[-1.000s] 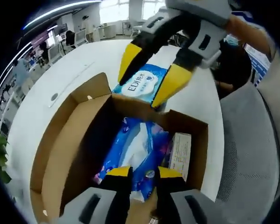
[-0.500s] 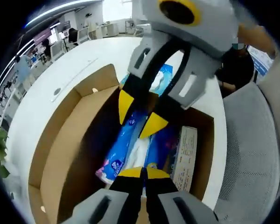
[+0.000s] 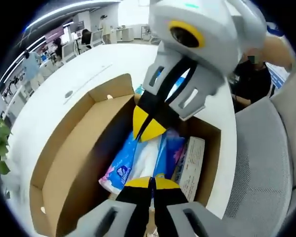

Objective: Operate the shoe box by opening the lid, removing the specified soft item, and placing it in the target area until the item is outside and the box remains undamaged.

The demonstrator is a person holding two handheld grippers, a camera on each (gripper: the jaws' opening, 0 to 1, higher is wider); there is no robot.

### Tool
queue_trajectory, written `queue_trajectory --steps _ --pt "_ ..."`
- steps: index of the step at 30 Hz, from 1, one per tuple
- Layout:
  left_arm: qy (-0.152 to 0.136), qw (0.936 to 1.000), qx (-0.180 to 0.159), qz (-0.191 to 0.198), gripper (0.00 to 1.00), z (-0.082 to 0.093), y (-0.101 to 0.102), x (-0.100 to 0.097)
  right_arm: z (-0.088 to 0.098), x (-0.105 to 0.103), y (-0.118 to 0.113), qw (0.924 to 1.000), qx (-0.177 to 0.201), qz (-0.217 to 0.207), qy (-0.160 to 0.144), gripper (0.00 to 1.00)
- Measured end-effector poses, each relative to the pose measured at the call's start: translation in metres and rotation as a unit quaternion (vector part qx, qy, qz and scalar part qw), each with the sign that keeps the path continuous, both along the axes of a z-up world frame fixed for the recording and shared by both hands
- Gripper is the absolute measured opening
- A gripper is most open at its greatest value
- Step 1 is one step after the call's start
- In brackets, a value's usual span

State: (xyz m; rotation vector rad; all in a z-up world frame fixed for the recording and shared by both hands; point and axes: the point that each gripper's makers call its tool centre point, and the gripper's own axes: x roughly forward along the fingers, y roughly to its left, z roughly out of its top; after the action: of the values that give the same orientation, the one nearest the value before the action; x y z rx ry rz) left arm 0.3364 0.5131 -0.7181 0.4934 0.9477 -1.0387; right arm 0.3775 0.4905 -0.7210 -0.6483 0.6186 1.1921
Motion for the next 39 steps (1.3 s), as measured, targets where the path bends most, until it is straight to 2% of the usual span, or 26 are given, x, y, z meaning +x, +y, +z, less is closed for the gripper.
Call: queue_trajectory --steps 4,12,21,29,34,39 --pt "-0.007 0.9998 -0.013 0.01 0.0 0.015 0.0 0.0 0.016 0.0 0.003 0.9999 0.012 0.003 -0.01 0.0" --pt "-0.013 0.9997 -0.022 0.006 0.0 0.046 -0.005 -0.003 0.049 0.004 0.004 0.999 0.039 0.002 -0.021 0.0" --pt "-0.012 0.9992 -0.032 0.022 0.0 0.082 -0.013 -0.001 0.088 0.001 -0.005 0.9971 0.065 0.01 -0.039 0.0" --pt "-0.015 0.9985 -0.053 0.003 0.0 0.109 -0.045 0.0 0.114 -0.001 -0.034 0.9965 0.069 0.01 -0.046 0.0" --pt "-0.014 0.9977 -0.064 -0.018 0.0 0.114 -0.073 0.001 0.122 0.0 -0.062 0.9968 0.066 0.002 -0.045 0.0" --pt "-0.012 0.9967 -0.071 -0.037 0.0 0.115 -0.102 0.002 0.122 0.003 -0.092 0.997 0.06 -0.017 -0.045 0.0"
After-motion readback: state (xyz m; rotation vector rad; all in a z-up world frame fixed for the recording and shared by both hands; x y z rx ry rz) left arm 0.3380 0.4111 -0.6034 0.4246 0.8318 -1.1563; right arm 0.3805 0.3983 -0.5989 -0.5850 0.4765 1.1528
